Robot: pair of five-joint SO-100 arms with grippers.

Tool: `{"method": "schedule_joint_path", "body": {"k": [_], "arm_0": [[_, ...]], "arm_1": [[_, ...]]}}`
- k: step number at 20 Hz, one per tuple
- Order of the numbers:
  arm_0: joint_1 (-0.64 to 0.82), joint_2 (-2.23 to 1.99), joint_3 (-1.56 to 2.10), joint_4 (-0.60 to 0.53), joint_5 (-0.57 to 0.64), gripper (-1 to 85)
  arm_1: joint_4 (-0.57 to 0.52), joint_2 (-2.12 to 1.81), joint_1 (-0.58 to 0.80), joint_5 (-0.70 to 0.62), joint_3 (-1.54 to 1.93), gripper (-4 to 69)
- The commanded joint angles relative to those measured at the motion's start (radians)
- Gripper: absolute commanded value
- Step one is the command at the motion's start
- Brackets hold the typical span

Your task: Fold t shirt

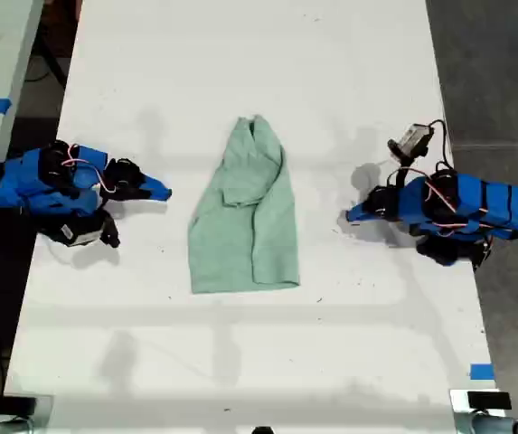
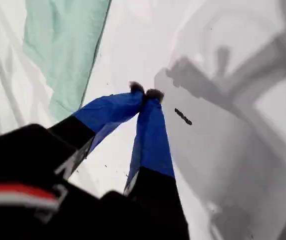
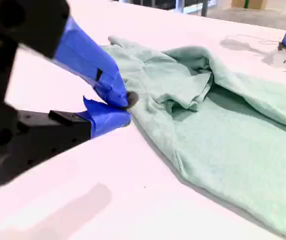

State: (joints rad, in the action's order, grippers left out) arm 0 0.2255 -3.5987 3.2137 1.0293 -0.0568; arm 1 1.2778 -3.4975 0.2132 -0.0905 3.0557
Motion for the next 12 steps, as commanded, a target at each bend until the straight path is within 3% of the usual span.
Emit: {"method": "schedule_joint_path", "body": {"k": [1,6,10,12], "arm_0": [[-0.081,-0.008,0.012,-0.074,0.060,-0.1],[-0.117,-0.008,-0.011,-0.074,0.095,-0.1],[-0.150,0.023,-0.023,-0.127,0.046,-0.2],[-0.204,0.376,-0.176,-0.170,-0.018,-0.1]], "arm_1": [[0.021,-0.014,0.012,0.034,0.055,1.1],[0.021,-0.014,0.012,0.034,0.055,1.1],[0.021,-0.014,0.012,0.035,0.055,1.1],[0.021,-0.014,0.017,0.035,0.055,1.1]]}}
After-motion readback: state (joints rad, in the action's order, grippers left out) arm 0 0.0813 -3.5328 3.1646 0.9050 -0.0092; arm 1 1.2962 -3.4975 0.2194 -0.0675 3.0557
